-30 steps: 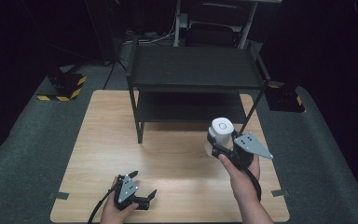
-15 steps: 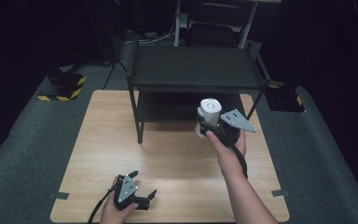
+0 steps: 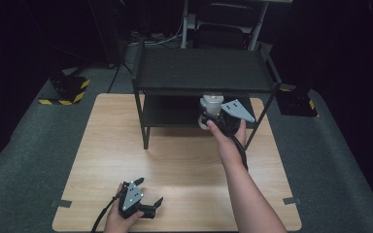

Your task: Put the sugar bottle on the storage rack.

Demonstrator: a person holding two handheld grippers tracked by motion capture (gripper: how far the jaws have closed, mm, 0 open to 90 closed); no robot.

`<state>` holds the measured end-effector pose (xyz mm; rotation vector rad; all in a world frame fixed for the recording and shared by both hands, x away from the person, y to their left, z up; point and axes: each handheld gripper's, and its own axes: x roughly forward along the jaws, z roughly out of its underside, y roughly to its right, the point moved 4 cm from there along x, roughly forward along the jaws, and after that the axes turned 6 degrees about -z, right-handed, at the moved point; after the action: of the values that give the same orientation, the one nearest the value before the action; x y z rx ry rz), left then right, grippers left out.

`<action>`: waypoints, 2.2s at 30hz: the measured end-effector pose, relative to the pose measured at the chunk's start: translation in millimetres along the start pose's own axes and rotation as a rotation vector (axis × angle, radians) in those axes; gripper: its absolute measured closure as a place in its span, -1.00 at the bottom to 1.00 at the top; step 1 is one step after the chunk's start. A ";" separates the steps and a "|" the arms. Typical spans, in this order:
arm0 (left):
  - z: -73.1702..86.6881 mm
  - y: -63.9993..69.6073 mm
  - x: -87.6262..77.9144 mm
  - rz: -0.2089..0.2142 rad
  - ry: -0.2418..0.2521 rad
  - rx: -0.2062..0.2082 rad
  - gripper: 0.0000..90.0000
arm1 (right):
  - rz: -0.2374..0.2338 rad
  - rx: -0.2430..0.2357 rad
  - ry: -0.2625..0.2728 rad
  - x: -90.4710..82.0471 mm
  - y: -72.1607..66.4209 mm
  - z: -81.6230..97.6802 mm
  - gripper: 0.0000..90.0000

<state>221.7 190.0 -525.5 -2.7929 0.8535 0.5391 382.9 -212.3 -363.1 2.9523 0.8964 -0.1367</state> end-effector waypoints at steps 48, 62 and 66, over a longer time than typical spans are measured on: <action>1.0 -0.7 -0.5 0.004 0.006 -0.006 -0.99 | 0.000 -0.070 0.030 33.6 1.0 25.7 -1.00; 1.2 -0.4 -0.3 0.001 0.007 -0.005 -0.99 | -0.102 -0.083 0.038 -20.3 5.7 52.2 -1.00; 1.4 -0.1 -0.6 0.000 0.008 -0.003 -0.99 | -0.120 -0.070 0.048 -39.8 4.5 64.1 -1.00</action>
<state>220.9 190.7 -526.6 -2.8000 0.8546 0.5297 348.0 -243.0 -422.8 2.8489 1.0624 -0.0386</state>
